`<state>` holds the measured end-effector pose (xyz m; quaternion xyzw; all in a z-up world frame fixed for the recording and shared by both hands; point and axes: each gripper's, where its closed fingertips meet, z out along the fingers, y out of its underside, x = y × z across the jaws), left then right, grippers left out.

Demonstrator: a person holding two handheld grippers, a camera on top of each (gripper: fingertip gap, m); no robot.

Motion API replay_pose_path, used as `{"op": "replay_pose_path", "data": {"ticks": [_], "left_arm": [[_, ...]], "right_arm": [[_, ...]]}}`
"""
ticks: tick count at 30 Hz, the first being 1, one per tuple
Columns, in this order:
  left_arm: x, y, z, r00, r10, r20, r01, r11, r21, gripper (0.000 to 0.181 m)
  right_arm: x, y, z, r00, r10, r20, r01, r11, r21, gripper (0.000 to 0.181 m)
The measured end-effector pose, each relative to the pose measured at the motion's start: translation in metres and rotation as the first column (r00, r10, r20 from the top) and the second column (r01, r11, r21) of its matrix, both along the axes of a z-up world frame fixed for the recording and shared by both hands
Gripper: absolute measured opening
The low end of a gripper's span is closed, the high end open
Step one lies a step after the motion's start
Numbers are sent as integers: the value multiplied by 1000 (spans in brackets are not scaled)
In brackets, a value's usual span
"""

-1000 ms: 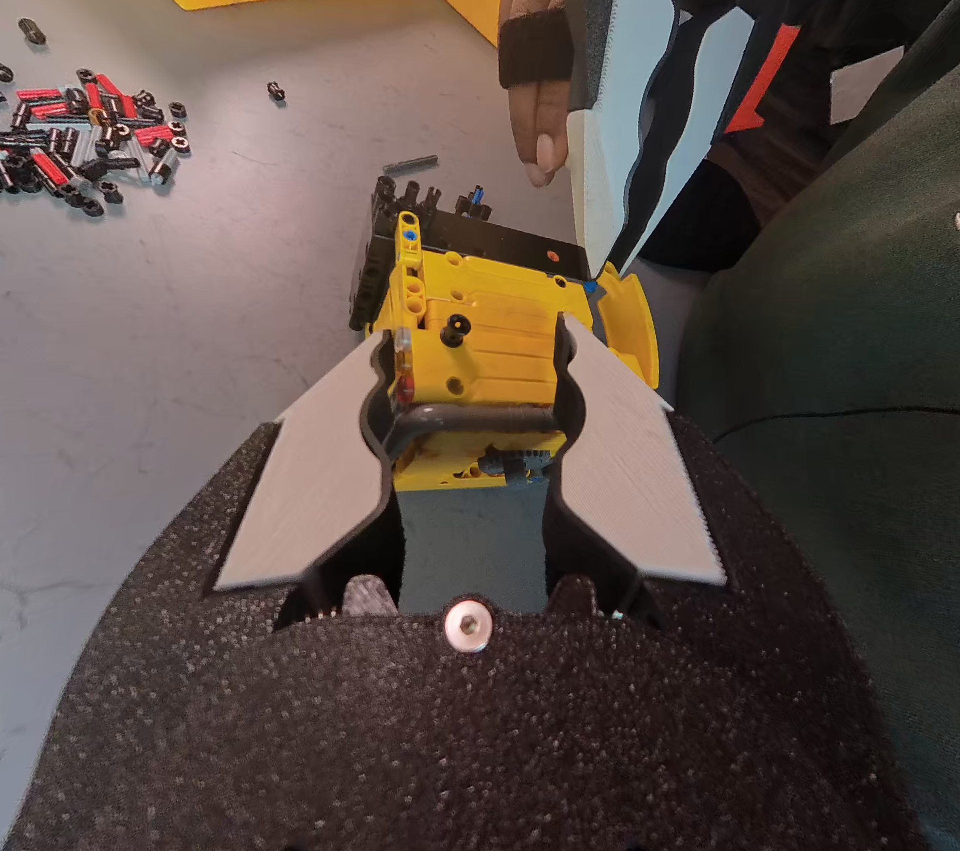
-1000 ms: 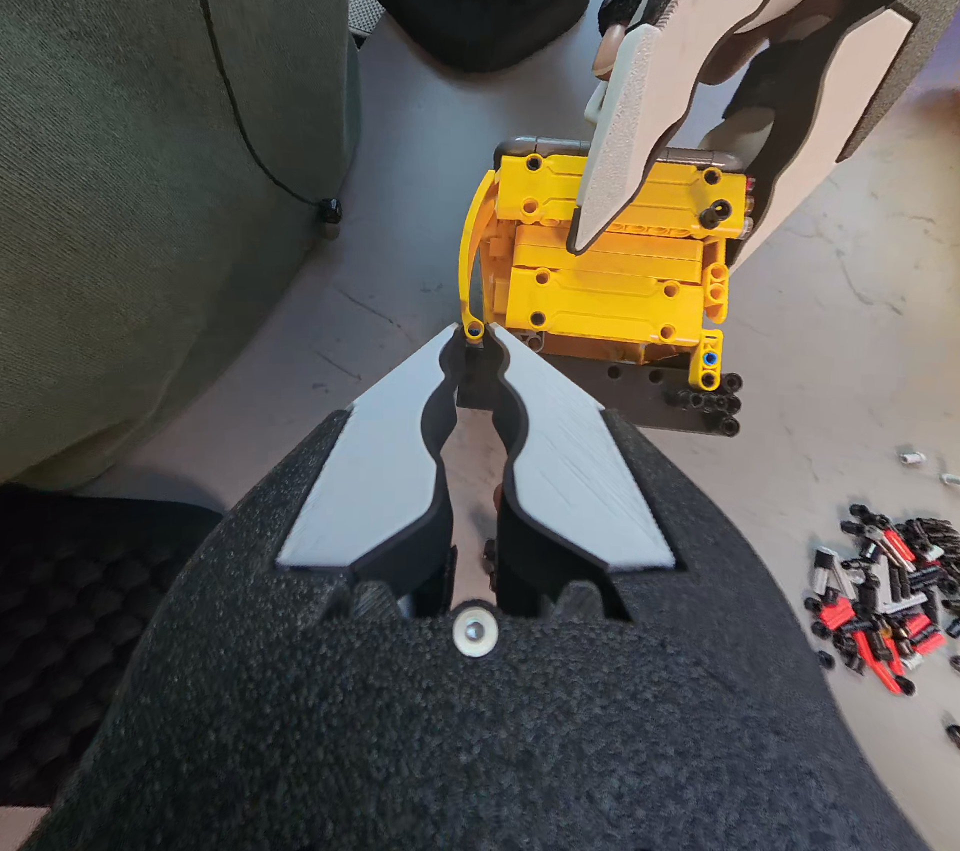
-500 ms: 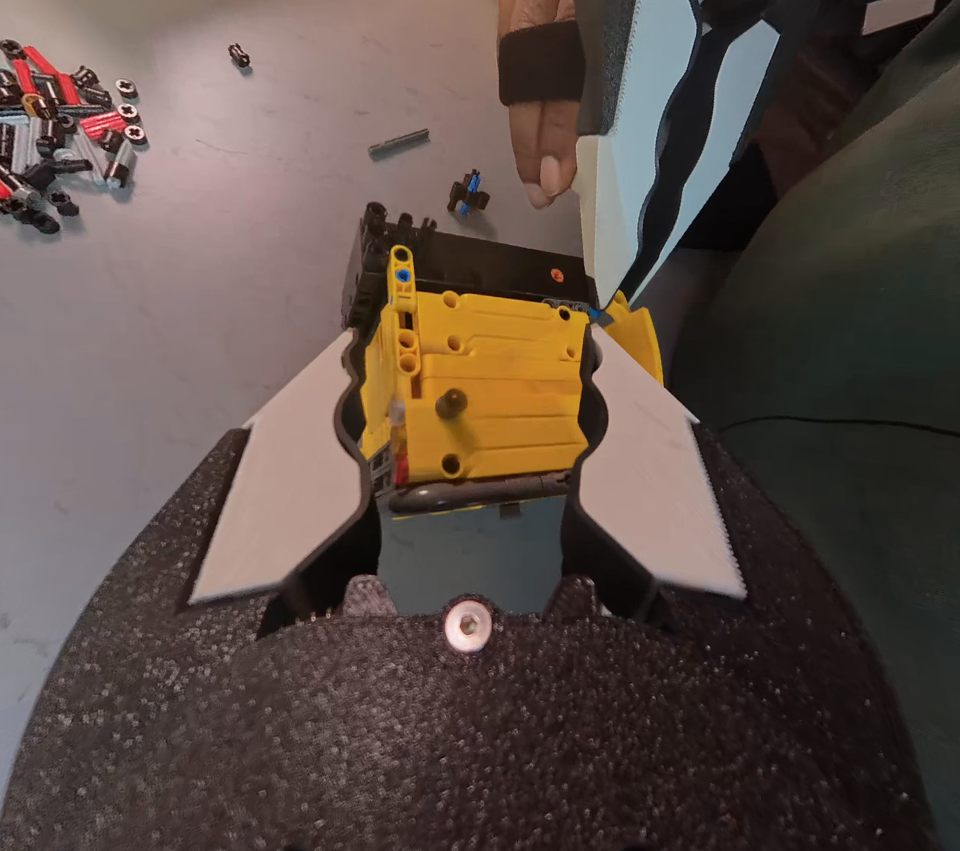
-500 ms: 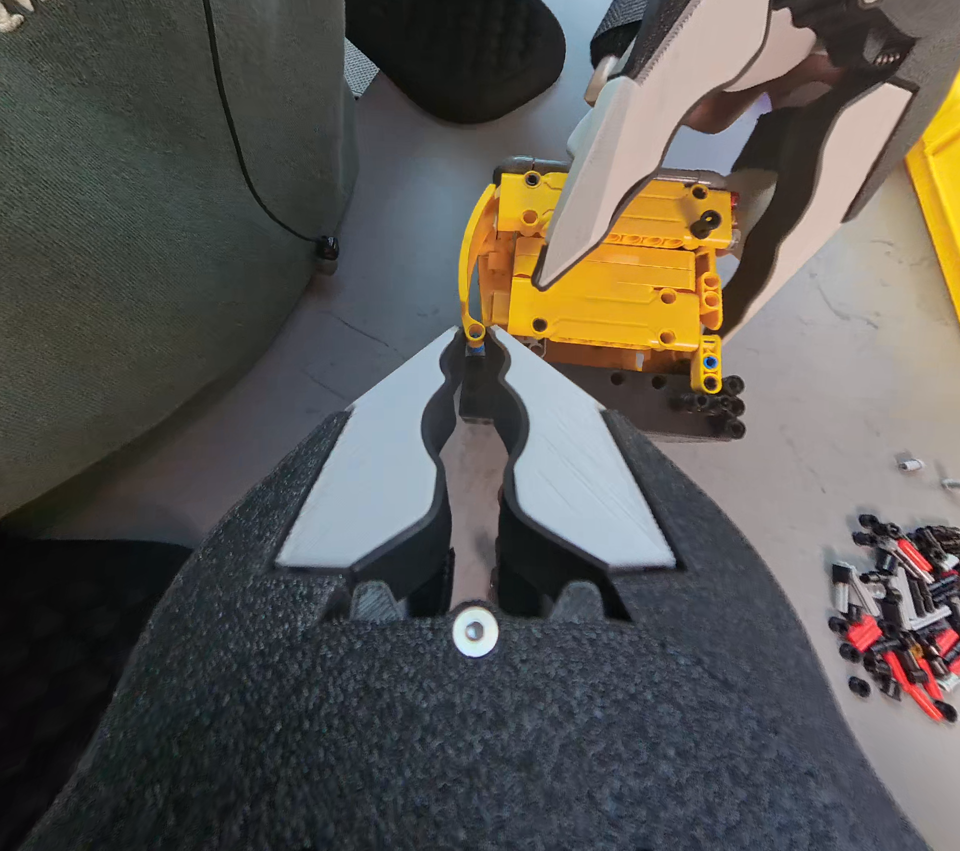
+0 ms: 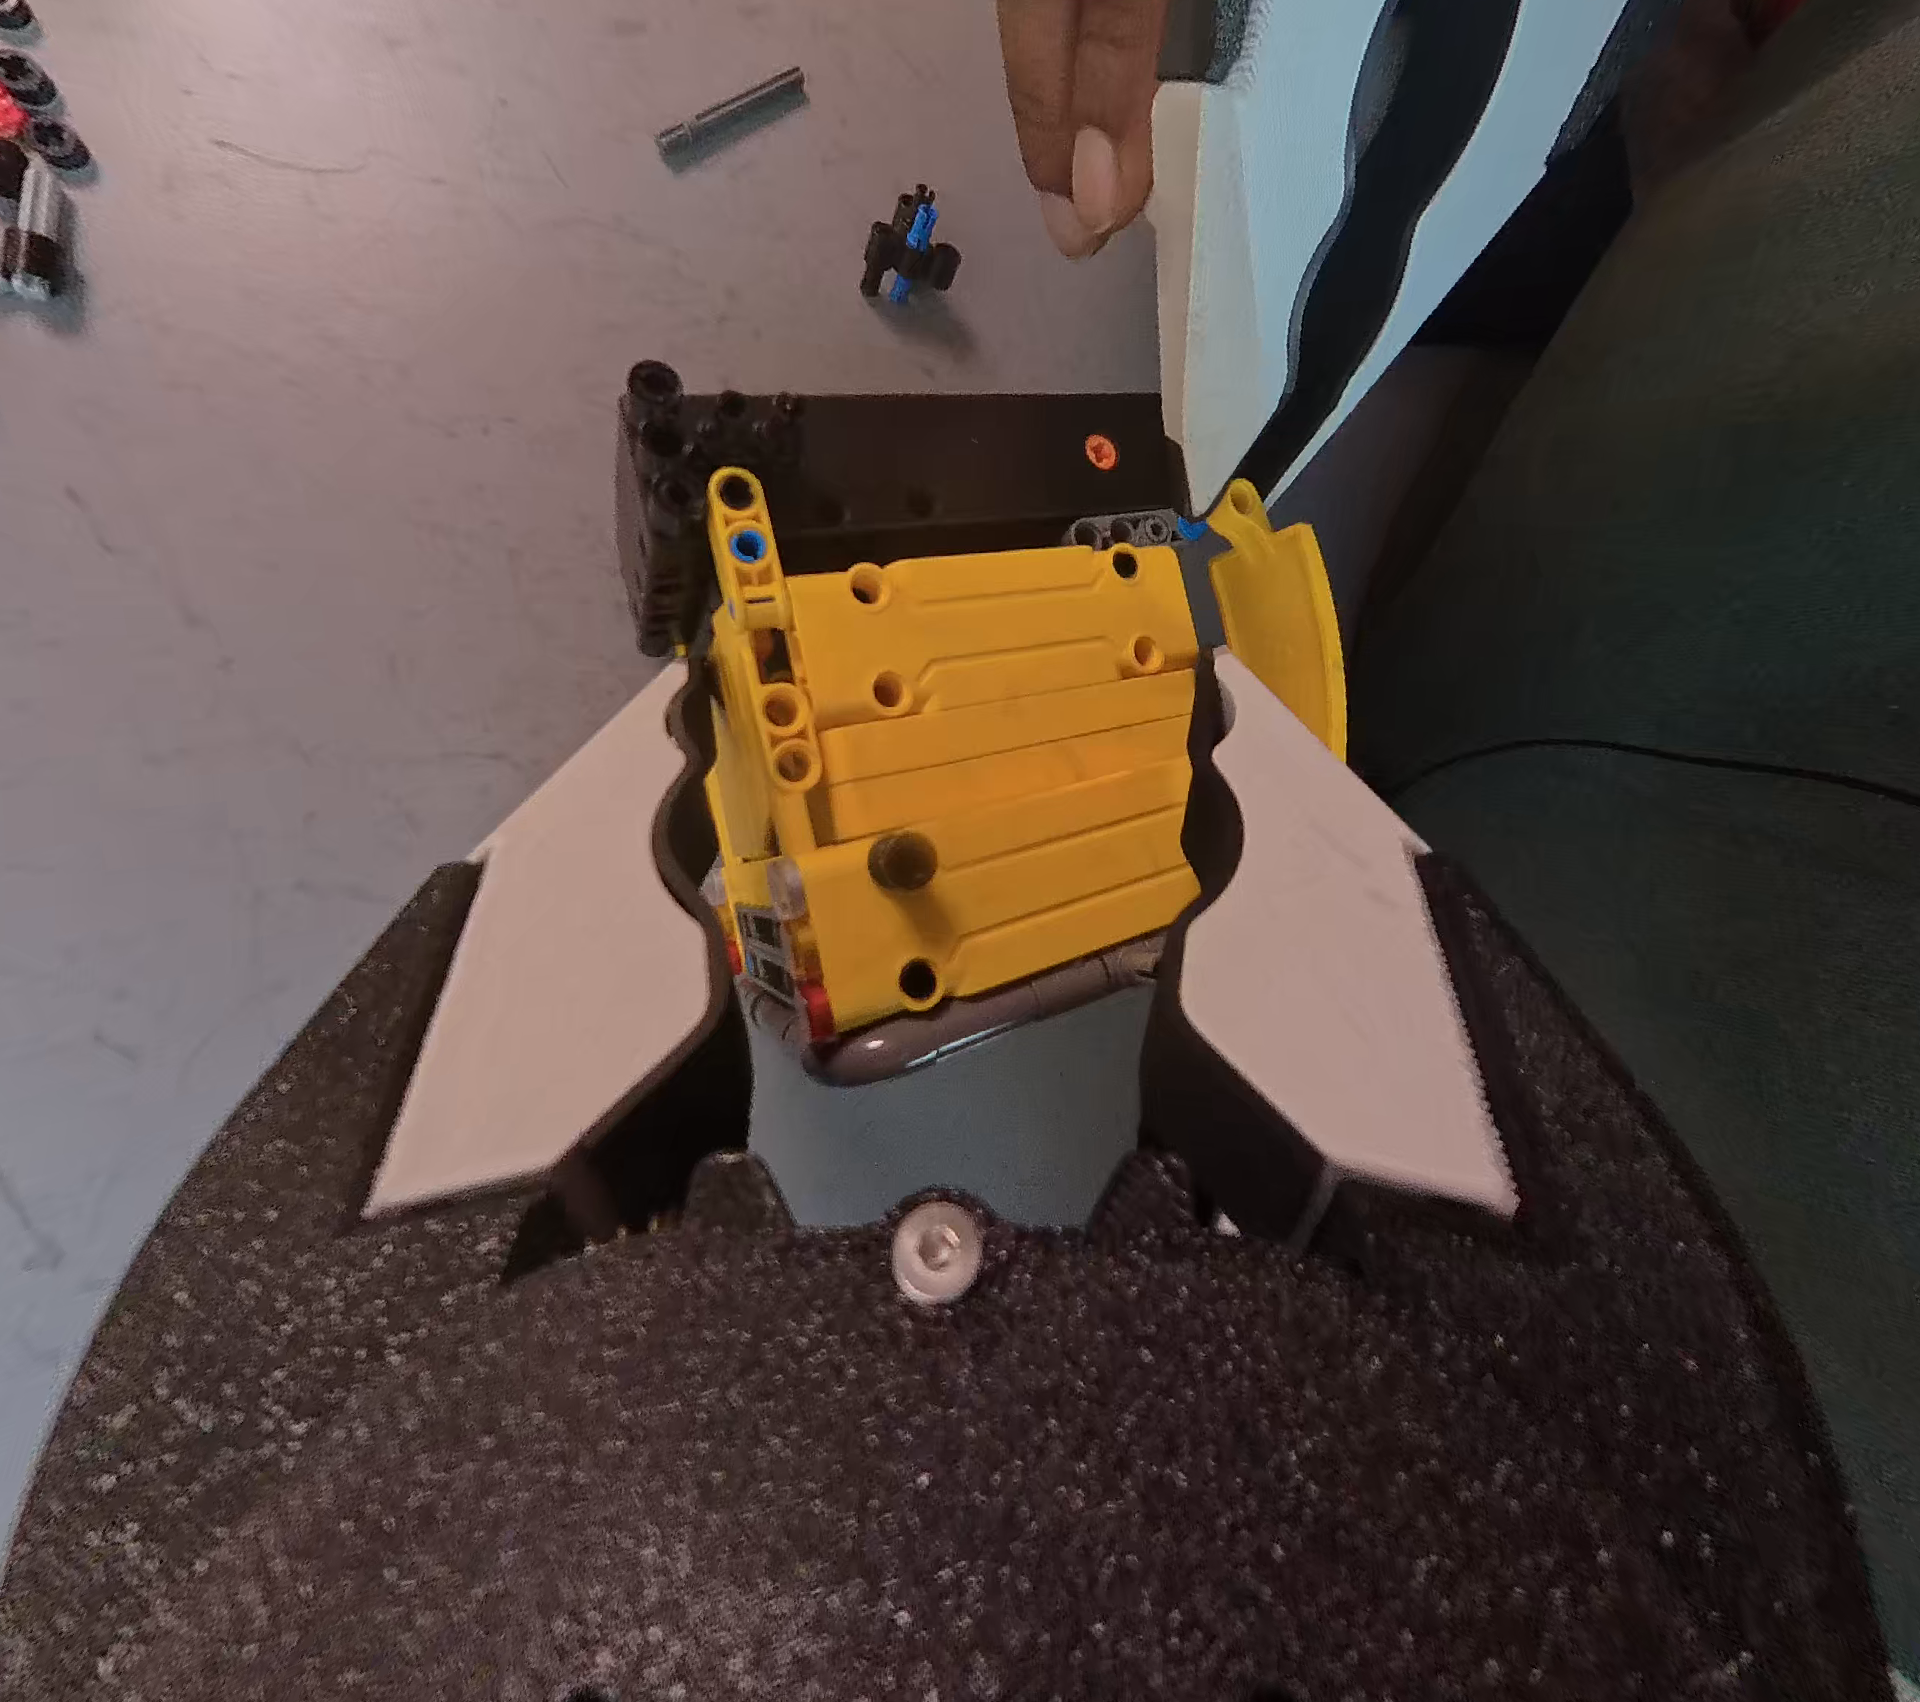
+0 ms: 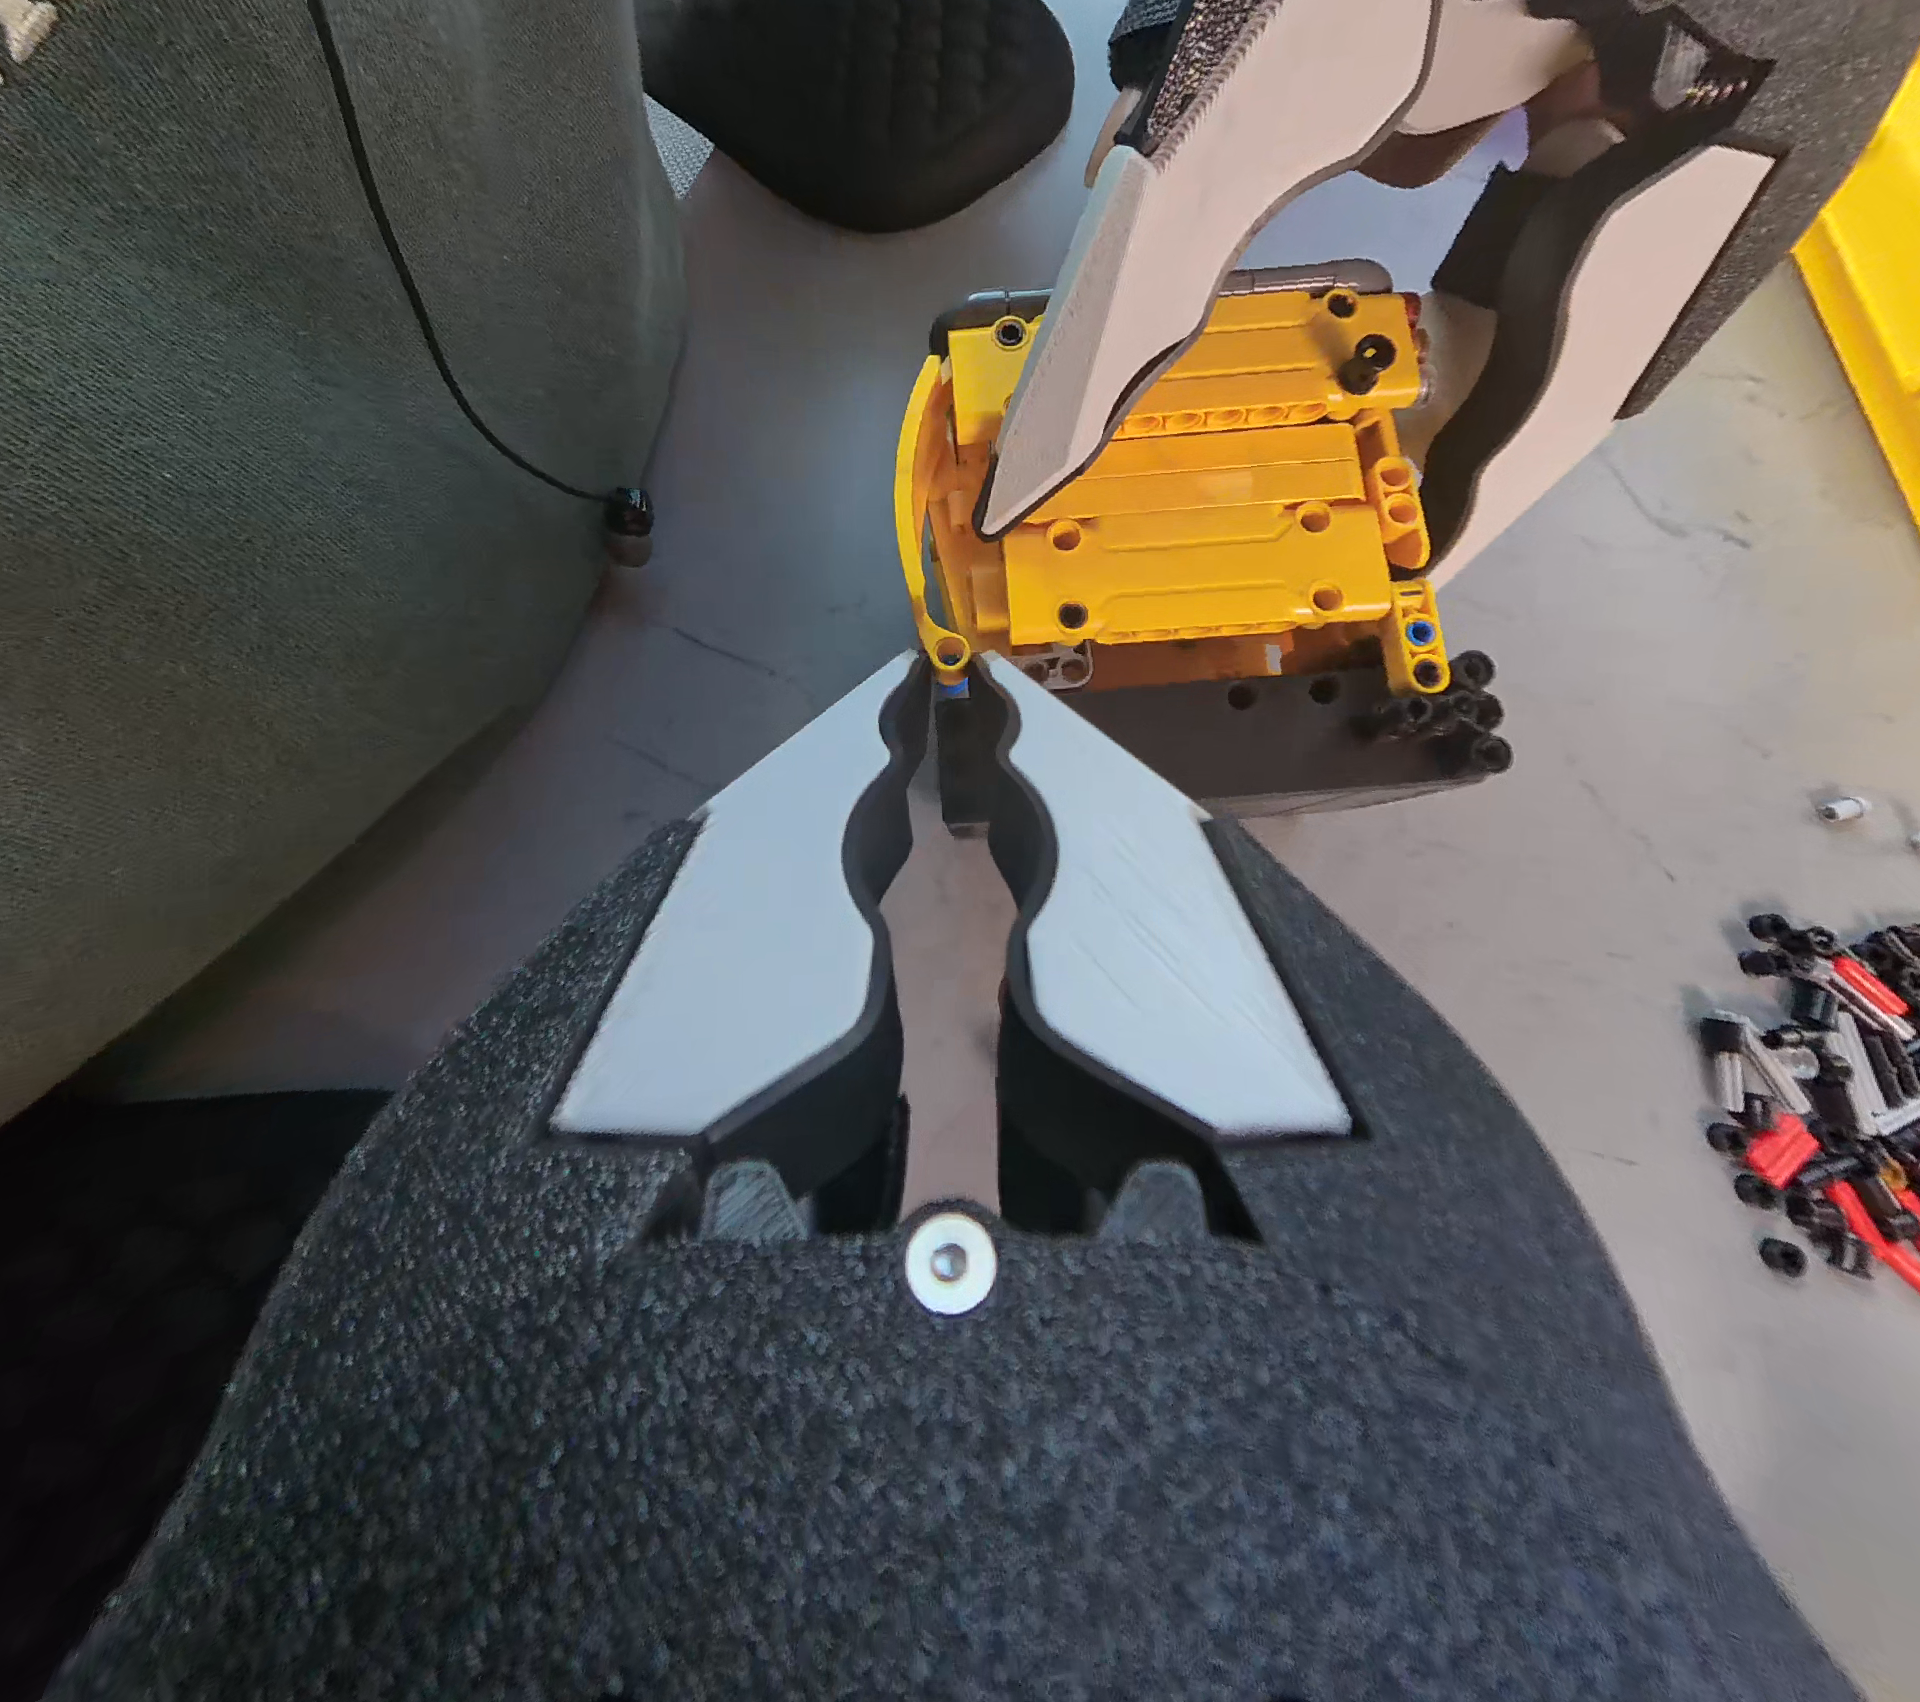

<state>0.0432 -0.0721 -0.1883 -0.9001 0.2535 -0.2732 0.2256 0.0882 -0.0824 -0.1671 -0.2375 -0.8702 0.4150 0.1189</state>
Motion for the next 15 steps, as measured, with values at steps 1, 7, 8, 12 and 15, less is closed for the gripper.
{"op": "replay_pose_path", "data": {"ticks": [1,7,8,12,15], "left_arm": [[0,0,0,1000,11,1,-11,1000,-1,91],[0,-11,8,987,138,80,-133,989,-58,94],[-1,-16,10,982,154,105,-149,987,-61,92],[3,-33,23,941,219,259,-205,975,-83,92],[-5,-42,37,904,238,355,-237,970,-46,87]], "right_arm": [[0,1,0,1000,-9,4,9,1000,-4,7],[3,13,-1,993,-118,-30,119,993,27,0],[2,21,-6,987,-152,-50,155,985,71,0],[6,29,-7,974,-213,-73,218,973,71,4],[13,30,-4,960,-275,-51,276,961,20,20]]}}
